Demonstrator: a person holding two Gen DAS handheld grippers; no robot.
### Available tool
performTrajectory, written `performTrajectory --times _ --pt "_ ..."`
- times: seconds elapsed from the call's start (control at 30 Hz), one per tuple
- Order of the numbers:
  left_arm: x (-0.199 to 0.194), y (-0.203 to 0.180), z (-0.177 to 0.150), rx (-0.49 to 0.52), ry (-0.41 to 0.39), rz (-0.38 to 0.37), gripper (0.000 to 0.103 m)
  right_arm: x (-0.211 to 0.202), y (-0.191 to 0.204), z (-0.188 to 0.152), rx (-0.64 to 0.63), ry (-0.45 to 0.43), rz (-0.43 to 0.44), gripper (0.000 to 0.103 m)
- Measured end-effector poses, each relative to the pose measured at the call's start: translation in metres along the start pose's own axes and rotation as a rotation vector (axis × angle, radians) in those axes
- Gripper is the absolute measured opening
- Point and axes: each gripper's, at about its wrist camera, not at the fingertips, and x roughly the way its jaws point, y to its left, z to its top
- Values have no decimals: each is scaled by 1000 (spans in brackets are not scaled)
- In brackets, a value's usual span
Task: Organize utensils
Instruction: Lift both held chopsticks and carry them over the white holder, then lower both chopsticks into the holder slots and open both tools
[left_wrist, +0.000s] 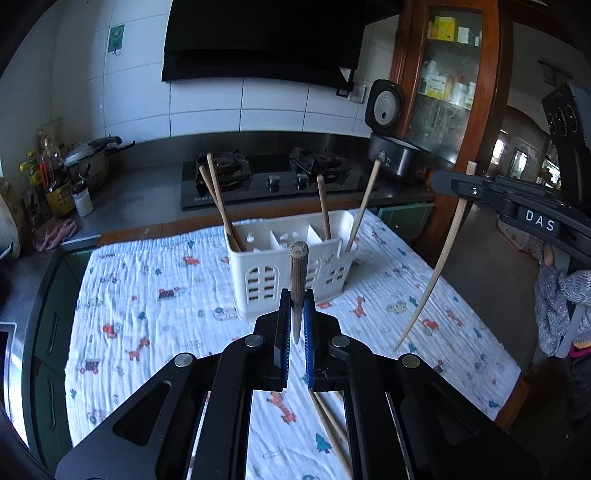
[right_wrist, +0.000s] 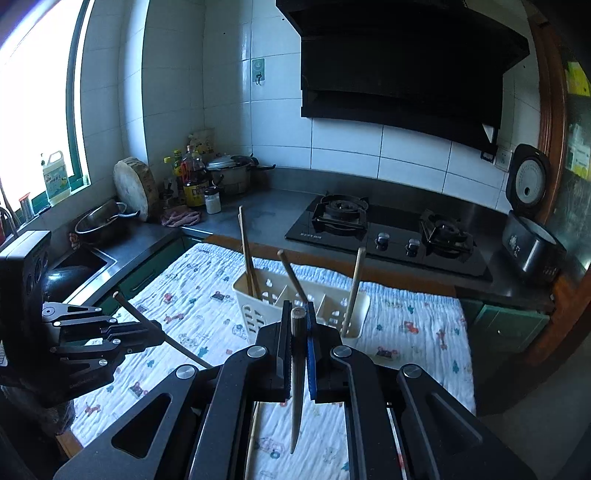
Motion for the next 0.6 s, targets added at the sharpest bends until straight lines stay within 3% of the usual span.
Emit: performTrajectory --times 0.3,0.6 --pt "-18 11 79 24 -120 28 5 13 -19 65 6 -93 -46 6" --pt "0 25 108 -19 -153 20 5 42 -26 96 12 -184 -100 6"
